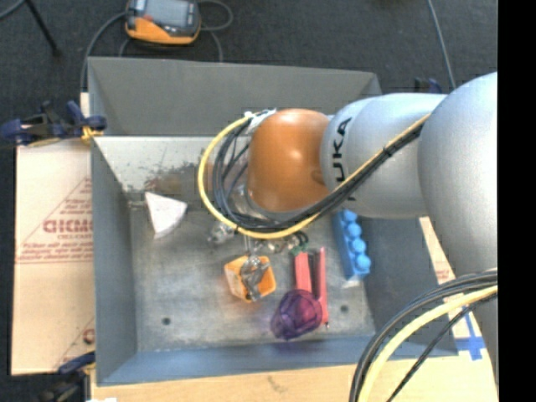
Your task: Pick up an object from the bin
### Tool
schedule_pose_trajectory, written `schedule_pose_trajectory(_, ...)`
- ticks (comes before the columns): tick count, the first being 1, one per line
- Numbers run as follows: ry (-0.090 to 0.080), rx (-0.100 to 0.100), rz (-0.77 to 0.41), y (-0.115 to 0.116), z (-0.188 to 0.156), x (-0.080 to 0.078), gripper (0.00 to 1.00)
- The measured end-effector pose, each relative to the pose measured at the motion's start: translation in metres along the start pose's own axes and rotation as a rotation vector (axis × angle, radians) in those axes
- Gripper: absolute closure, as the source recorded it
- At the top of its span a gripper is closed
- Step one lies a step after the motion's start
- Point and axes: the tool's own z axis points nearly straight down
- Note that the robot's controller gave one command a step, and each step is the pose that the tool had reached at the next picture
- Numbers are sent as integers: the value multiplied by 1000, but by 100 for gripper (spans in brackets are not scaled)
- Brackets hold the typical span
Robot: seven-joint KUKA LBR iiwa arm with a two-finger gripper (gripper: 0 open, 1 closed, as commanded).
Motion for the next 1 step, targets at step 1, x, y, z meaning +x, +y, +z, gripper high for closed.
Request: schedule_pose_trajectory(1,-15,13,16,6,-1,34,100)
